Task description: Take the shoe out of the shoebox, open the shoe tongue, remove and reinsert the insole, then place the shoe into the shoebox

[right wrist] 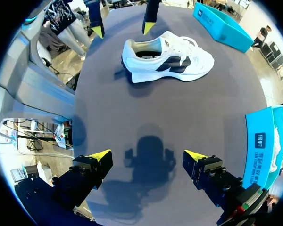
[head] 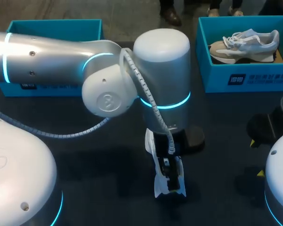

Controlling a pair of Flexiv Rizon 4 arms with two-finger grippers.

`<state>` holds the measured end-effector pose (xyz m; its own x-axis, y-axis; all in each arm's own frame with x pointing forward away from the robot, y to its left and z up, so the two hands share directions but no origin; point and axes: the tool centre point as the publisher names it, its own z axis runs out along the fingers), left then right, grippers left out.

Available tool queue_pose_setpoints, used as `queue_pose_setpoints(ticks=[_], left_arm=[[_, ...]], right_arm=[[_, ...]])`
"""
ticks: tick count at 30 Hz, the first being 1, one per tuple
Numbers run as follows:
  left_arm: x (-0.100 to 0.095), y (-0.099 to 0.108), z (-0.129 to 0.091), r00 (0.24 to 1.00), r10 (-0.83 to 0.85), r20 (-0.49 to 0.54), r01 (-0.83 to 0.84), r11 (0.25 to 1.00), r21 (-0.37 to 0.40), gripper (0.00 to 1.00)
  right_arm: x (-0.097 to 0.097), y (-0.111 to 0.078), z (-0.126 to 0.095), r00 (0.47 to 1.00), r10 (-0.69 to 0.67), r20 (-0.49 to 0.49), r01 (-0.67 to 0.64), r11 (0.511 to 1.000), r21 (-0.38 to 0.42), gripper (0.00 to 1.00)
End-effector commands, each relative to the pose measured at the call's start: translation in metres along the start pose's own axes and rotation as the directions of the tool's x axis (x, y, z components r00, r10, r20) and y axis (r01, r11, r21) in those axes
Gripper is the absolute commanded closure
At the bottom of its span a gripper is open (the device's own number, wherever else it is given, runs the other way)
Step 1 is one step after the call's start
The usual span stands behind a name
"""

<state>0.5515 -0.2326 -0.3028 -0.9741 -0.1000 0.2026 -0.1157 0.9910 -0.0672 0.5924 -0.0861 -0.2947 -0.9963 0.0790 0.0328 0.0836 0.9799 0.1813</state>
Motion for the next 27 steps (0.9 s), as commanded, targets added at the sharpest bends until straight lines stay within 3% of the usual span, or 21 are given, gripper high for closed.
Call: queue_pose_setpoints(ticks=[1,11,27], left_arm=[[0.0,-0.01,0.018,1.0,0.001,-0.01,-0.001,1.0,-0.025,0.0],[-0.002,-0.01,0.047,1.0,0.003,-0.009,-0.004,0.999,-0.044,0.0],[0.005,-0.005,0.073,0.997,0.041,0.058,-0.04,0.999,-0.025,0.0]], right_arm=[[0.003,0.0,0.0,1.0,0.0,0.005,0.0,1.0,0.001,0.0],[0.003,0.0,0.0,1.0,0.0,0.005,0.0,1.0,0.001,0.0],[0.003,0.0,0.0,1.0,0.0,0.005,0.0,1.0,0.001,0.0]])
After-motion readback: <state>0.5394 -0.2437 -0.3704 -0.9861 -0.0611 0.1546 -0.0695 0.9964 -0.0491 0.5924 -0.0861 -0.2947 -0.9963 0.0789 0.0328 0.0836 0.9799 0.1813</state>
